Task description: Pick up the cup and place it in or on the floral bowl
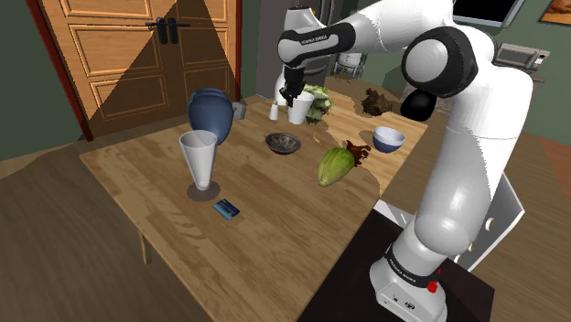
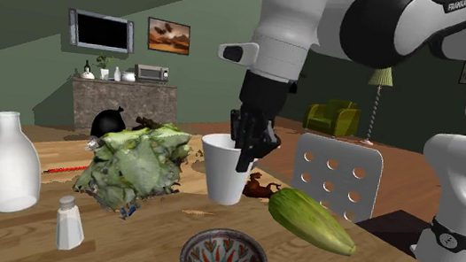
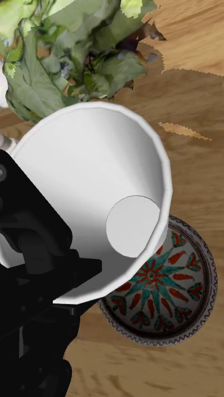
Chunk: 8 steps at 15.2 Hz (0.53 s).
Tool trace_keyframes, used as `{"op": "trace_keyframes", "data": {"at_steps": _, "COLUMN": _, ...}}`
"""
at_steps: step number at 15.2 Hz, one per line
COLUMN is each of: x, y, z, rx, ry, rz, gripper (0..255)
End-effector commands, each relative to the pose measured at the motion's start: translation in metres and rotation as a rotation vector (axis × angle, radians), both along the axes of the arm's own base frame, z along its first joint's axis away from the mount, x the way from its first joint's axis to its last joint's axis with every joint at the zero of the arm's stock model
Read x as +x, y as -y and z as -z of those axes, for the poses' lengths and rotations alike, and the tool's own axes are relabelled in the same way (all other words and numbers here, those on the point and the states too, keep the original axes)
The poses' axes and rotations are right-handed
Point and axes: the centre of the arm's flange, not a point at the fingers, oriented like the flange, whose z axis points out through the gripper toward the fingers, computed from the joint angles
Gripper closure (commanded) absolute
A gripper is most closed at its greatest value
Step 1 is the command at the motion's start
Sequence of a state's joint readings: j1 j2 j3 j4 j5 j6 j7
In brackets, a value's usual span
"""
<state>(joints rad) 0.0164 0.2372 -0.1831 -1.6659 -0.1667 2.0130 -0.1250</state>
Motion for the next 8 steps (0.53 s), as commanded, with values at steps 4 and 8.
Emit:
{"op": "trace_keyframes", "data": {"at_steps": 4, "x": 0.014, "y": -0.051, "z": -0.009, "rx": 0.000, "ry": 0.000, "rz": 0.001, "gripper": 255}}
{"op": "trace_keyframes", "data": {"at_steps": 8, "x": 0.014, "y": -0.051, "z": 0.012, "rx": 0.000, "ry": 0.000, "rz": 0.001, "gripper": 255}}
